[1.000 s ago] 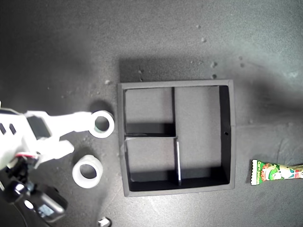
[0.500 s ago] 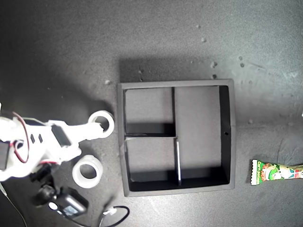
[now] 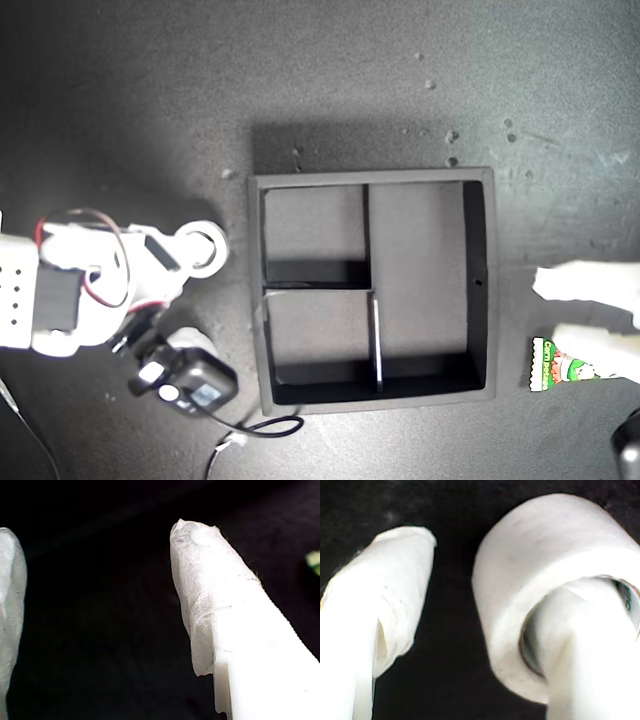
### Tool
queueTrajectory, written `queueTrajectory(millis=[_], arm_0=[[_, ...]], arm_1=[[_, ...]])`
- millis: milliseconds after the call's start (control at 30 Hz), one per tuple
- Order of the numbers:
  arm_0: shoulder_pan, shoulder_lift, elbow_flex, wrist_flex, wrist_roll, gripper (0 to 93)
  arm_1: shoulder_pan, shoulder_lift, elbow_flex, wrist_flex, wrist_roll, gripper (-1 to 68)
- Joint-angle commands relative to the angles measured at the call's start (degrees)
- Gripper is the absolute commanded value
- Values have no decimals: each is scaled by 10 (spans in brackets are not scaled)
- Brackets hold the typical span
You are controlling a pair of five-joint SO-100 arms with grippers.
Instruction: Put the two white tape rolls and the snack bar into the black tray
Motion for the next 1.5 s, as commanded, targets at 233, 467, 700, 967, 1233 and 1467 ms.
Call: queueTrajectory(millis=[233, 467, 700, 967, 1233, 1467], arm_0=[[-65, 120, -130, 170, 30, 0], [-64, 150, -317, 272, 80, 1], [4, 16, -484, 273, 82, 1], [82, -127, -589, 273, 37, 1], [108, -288, -702, 295, 29, 1], [134, -599, -1203, 490, 25, 6]], arm_1=[[-167, 8, 54, 70, 359, 269], [-239, 9, 174, 25, 433, 310], [-257, 9, 377, -210, 447, 314], [-245, 9, 518, -346, 468, 38], [-164, 131, 449, -100, 434, -3], [-31, 188, 364, -17, 324, -3]])
